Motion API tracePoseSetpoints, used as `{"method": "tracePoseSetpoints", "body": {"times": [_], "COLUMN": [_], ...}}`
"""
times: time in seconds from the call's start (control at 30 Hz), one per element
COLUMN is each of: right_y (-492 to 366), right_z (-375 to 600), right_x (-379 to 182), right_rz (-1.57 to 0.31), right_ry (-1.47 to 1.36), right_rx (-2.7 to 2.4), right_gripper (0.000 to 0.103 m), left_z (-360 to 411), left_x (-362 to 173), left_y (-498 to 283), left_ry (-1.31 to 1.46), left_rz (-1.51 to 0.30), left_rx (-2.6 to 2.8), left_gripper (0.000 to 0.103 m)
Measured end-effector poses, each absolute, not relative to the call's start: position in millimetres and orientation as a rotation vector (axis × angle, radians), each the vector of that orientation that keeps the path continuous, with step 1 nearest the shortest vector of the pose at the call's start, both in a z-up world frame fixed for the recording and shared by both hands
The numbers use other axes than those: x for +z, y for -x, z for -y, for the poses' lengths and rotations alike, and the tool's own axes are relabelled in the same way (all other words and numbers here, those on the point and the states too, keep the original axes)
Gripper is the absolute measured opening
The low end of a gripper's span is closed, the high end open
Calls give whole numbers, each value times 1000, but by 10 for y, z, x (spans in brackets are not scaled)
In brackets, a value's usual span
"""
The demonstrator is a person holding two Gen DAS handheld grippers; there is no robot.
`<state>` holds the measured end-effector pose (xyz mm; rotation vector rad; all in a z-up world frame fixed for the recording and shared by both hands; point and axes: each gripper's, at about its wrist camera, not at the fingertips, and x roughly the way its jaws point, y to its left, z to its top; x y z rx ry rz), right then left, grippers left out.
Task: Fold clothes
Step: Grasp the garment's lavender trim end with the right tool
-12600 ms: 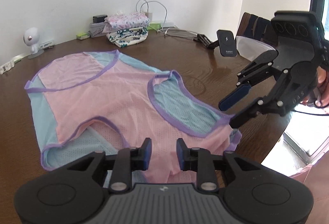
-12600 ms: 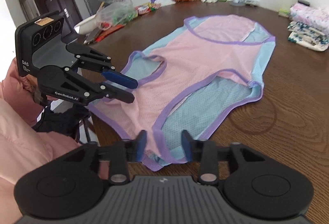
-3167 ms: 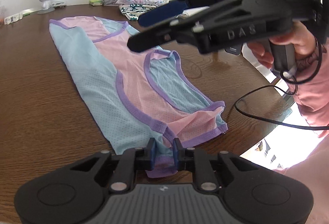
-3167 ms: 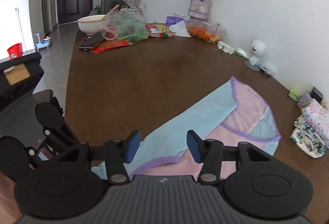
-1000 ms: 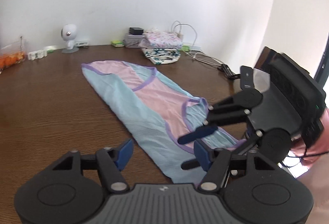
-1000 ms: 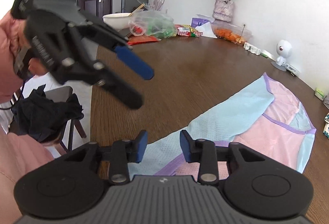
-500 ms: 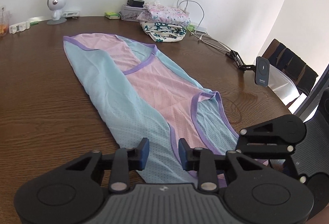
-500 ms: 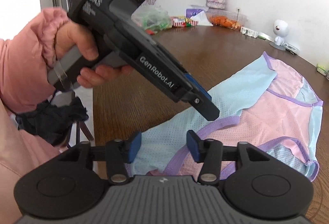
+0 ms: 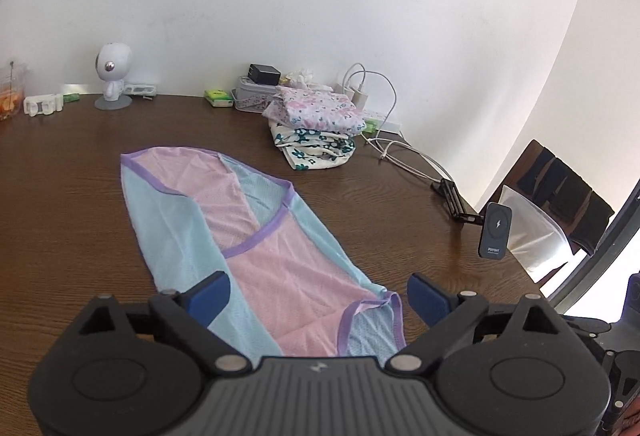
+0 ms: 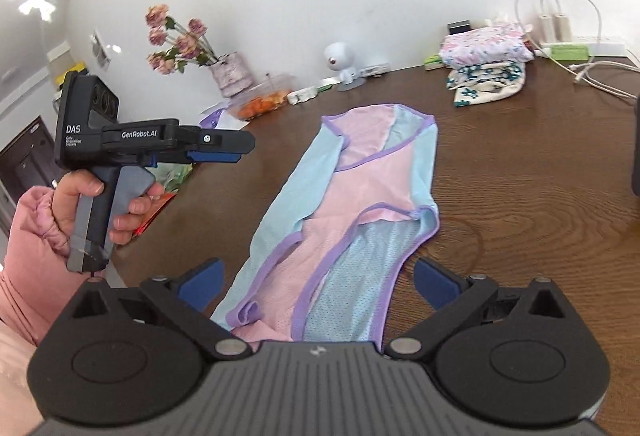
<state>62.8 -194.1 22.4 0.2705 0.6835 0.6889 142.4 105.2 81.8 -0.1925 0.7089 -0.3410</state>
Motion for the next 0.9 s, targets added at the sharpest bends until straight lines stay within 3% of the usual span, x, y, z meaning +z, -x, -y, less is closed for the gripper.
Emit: {"method": "tracePoseSetpoints", "body": {"times": [0.17,0.33,0.47,0.6,0.7,0.77,0.9], "right_y": [-578,-571,-592,-577,-588,-614,-664], "right_z": [2120,2013,1958,1912,1847,1822,1810], "right_x": [90,-88,-218,-308,-316,-351,-425], "right_rz": [-731,-914,-999,-1008,-991,-987,-986], "right_ry": [-388,-403,-421,-423,-397,-405,-453], "right_rx": [642,648,640,635,616,604,595], "right_gripper": [103,102,77,65,49,24,13], "left_z": [-790,-646,-545,-466,-412,-374,-325], "left_x": [792,942,1061,1093,1069,1044,1029], "left_y": [-1409,-1458,-1552,-1638,-1757,-1855,-2147], "left_ry": [108,39,19,45,52,52,23], "left_rz": [-741,-739,-722,-722,-754,-783,-835], "left_rx": [-377,-353,-355,-391,-398,-396,-368], "left_gripper": [95,95,95,95,95,95,95]}}
